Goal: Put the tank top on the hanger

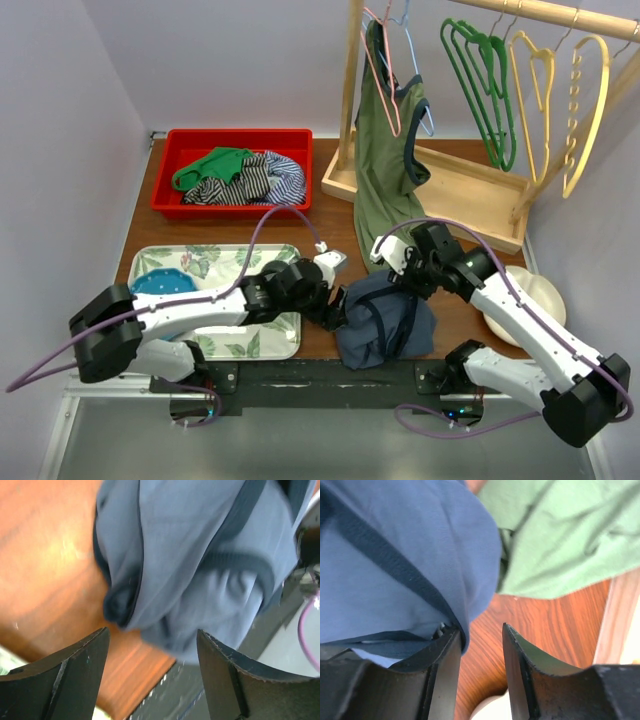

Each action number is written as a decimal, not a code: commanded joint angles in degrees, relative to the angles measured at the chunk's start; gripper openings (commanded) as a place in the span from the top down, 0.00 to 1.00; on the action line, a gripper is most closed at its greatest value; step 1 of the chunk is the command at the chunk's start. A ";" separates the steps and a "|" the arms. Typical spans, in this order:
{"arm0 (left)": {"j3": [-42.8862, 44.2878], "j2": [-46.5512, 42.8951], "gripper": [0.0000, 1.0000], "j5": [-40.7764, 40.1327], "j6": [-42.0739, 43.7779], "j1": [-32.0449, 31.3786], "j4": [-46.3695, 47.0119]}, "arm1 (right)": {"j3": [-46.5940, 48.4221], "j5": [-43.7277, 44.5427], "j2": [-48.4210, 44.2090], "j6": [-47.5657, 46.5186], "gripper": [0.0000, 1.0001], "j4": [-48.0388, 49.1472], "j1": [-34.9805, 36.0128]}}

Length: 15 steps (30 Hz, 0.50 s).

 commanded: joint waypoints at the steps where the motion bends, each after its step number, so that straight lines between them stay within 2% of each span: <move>1: 7.07 3.89 0.25 -5.79 2.35 -1.20 1.93 | 1.18 4.50 0.22 2.79 0.58 2.55 -1.92; 4: 9.79 8.11 0.26 -8.16 3.50 -1.29 0.27 | 1.09 6.34 0.66 3.41 0.59 3.25 -2.81; 7: 12.08 11.37 0.39 -9.84 4.64 -1.29 -1.58 | 1.35 8.01 0.84 3.67 0.64 3.69 -3.25; 8: 12.61 12.25 0.50 -10.01 4.91 -1.20 -2.46 | 1.53 8.11 0.93 3.76 0.70 3.43 -3.33; 9: 13.05 12.34 0.55 -10.45 5.26 -1.28 -2.81 | 1.70 8.11 0.93 3.67 0.73 3.34 -3.42; 10: 13.67 12.34 0.60 -10.63 5.87 -1.29 -3.25 | 2.23 8.20 1.02 3.67 0.80 3.17 -3.42; 11: 13.94 11.82 0.73 -10.72 6.22 -1.29 -3.69 | 2.58 8.28 1.10 3.59 0.84 2.90 -3.51; 14: 15.95 10.07 0.93 -11.59 7.98 -1.20 -6.49 | 4.77 9.25 1.54 2.62 0.95 1.76 -3.60; 15: 16.74 9.45 0.96 -11.68 8.59 -1.20 -7.20 | 5.74 9.51 1.72 2.27 0.99 1.24 -3.60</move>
